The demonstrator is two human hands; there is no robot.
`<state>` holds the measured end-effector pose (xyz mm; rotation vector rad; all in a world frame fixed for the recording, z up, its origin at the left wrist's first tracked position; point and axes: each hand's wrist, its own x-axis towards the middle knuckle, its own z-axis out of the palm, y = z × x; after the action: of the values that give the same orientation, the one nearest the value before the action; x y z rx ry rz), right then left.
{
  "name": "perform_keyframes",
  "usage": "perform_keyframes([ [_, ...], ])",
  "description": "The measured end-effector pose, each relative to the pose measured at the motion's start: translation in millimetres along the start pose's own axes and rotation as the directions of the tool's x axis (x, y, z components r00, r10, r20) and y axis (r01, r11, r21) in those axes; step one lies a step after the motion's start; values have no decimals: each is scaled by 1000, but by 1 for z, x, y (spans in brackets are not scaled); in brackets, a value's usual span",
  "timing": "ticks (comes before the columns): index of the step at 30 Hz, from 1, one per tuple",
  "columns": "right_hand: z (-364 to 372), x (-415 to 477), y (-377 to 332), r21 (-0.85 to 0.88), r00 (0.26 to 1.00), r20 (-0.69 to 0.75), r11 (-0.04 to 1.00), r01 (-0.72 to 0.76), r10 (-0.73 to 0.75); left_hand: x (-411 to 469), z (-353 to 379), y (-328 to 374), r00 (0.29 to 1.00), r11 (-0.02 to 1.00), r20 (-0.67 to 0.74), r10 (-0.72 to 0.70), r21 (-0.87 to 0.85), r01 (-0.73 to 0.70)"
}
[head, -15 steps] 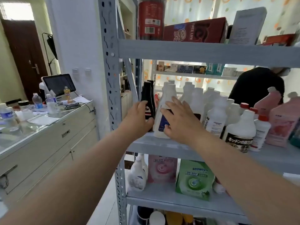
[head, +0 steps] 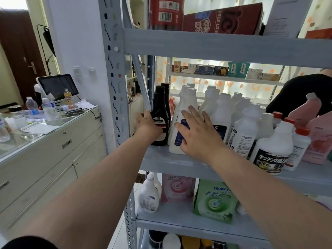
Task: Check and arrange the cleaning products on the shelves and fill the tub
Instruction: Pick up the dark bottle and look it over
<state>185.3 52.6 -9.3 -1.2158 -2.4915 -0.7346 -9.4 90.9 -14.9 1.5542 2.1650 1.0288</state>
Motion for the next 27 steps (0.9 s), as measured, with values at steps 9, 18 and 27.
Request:
perform_keyframes([
  [9, 9, -2, -2, 85, 1000, -20, 996, 12, -11, -23, 0, -18, 986, 958, -49, 161, -232, -168],
  [18, 0, -35, -45, 751, 980, 48, 640, -164, 195, -110, -35, -34, 969, 901, -32, 243, -364, -238],
  [27, -5, -96, -108, 836, 912, 368, -493, -239, 183, -198, -37, -61, 954, 697, 87, 288, -702, -147],
])
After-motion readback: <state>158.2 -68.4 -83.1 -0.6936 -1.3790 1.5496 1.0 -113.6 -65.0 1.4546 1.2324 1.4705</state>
